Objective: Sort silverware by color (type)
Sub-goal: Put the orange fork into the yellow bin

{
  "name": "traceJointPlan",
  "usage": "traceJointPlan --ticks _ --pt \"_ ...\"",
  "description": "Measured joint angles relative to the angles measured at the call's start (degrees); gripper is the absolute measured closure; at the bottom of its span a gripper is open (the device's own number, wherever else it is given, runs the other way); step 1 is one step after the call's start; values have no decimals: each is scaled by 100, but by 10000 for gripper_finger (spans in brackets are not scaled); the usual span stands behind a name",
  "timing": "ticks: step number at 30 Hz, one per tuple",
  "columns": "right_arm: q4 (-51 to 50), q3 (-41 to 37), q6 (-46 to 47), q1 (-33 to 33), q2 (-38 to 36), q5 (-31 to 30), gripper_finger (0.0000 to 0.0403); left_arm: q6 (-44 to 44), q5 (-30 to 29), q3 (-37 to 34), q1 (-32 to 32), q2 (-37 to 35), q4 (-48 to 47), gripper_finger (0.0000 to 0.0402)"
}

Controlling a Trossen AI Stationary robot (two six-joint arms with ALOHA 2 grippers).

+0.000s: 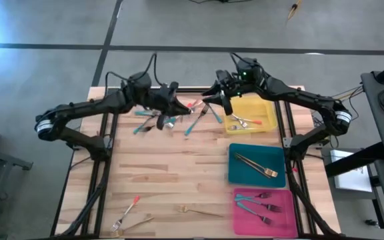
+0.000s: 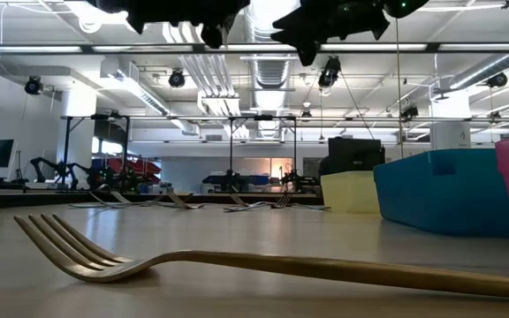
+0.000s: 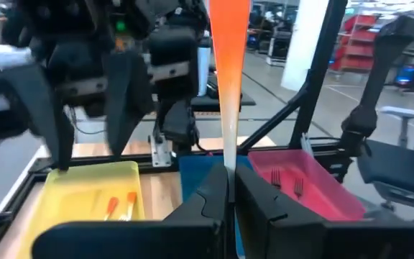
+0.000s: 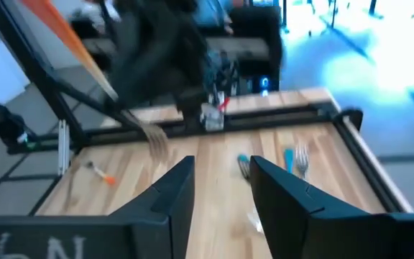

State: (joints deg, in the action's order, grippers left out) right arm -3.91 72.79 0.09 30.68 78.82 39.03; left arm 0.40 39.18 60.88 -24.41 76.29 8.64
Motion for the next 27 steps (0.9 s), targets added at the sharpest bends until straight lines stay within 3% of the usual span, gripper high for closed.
traceJointPlan --ticks 9,27 --pt "1221 2 1020 -73 182 1 279 -359 1137 0 -460 556 1011 401" --pt "1443 104 1039 -502 180 203 282 -455 1383 0 -586 623 1239 401"
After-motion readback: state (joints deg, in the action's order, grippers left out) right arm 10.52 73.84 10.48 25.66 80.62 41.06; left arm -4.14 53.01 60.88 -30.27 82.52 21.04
